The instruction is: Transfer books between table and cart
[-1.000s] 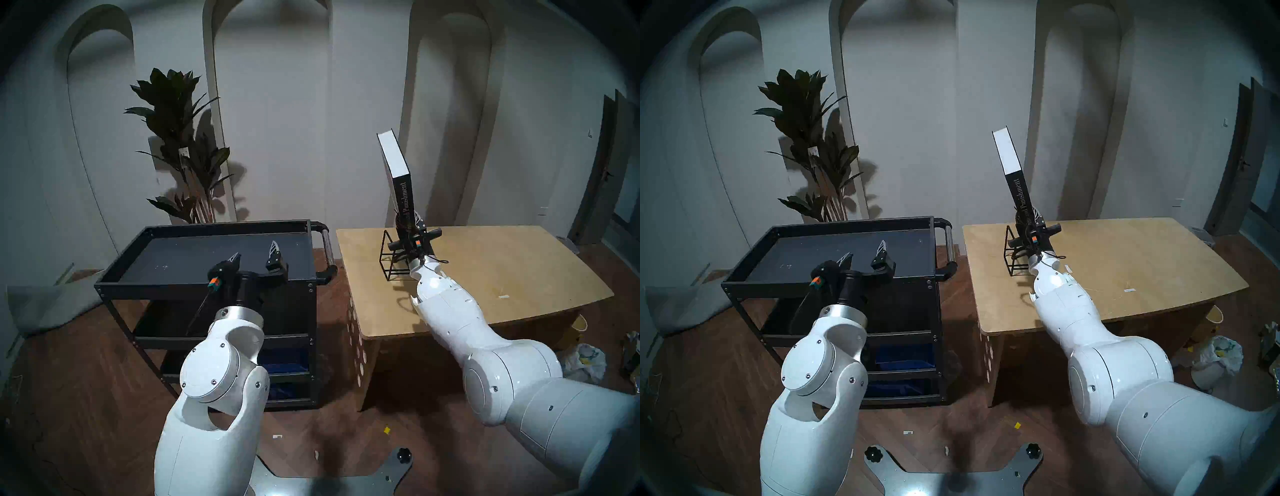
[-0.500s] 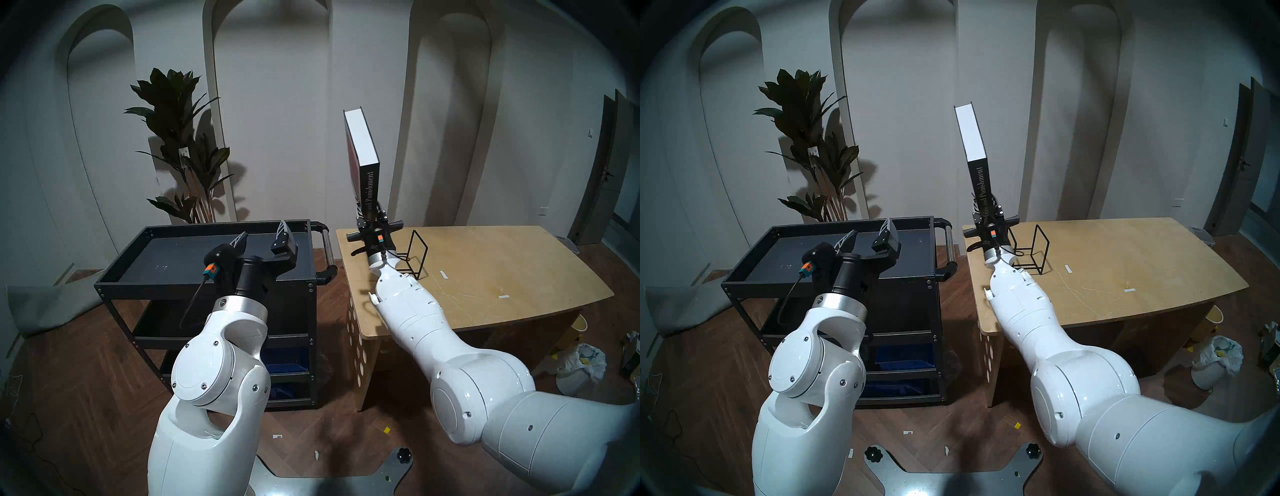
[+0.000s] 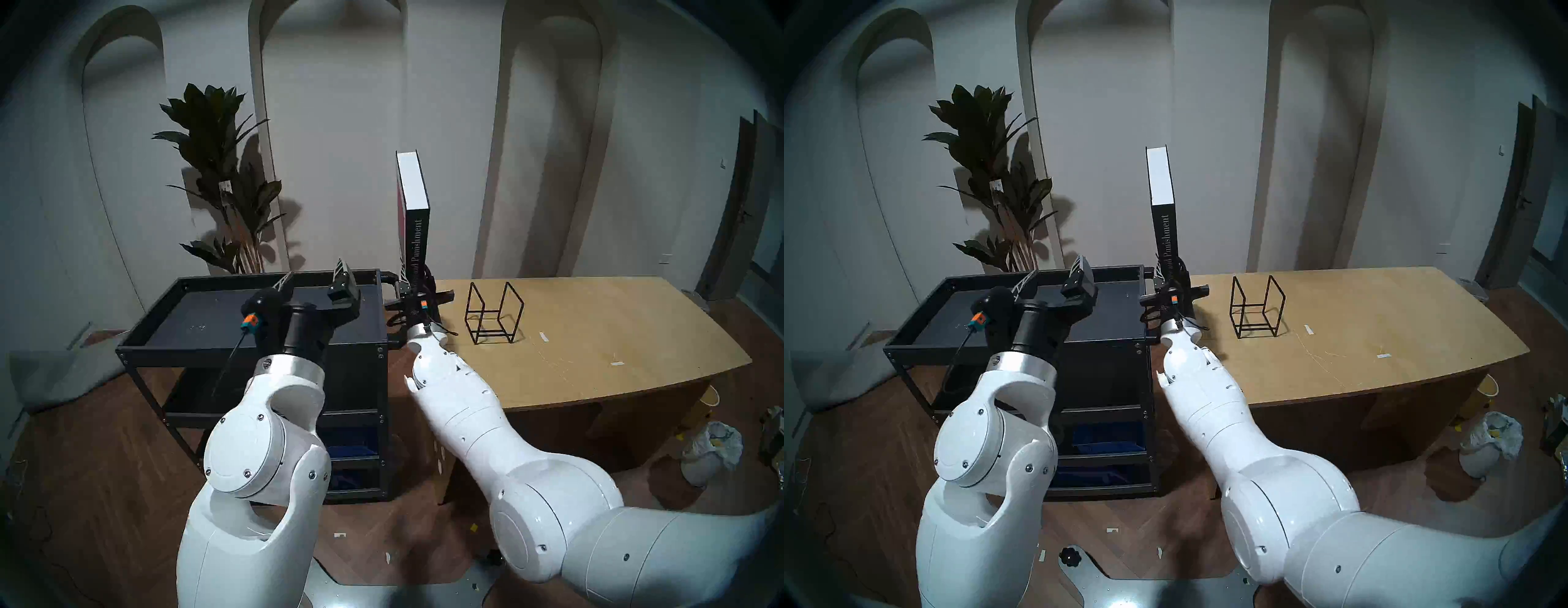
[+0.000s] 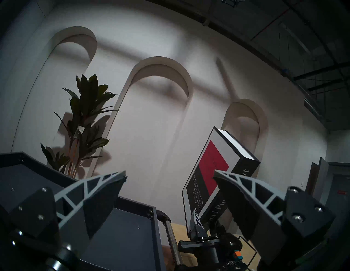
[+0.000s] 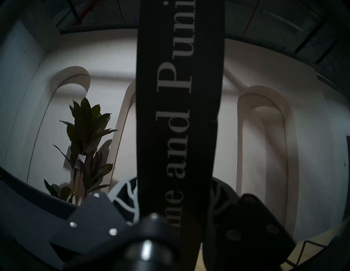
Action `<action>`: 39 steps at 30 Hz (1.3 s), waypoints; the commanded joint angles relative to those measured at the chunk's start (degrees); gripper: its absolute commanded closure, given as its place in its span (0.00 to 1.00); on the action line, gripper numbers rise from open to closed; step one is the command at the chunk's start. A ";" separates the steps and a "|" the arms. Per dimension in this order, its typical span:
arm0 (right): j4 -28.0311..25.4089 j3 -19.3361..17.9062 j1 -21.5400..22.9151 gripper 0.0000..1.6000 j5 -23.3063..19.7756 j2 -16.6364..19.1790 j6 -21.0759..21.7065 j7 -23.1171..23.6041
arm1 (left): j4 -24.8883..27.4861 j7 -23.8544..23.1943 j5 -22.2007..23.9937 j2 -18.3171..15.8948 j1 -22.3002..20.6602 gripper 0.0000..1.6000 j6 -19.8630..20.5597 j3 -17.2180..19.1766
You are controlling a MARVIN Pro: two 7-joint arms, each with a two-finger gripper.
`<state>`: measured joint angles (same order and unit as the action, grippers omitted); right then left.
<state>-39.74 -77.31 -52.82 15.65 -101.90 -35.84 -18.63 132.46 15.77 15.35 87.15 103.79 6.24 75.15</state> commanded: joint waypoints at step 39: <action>-8.86 8.61 0.20 1.00 -0.65 -11.15 38.47 -15.99 | -4.67 -8.57 -17.60 -7.20 -25.16 0.00 13.80 -1.42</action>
<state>-47.72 -71.43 -52.93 14.42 -112.46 -2.64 -32.27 127.17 10.32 -0.96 81.49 84.88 16.33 73.33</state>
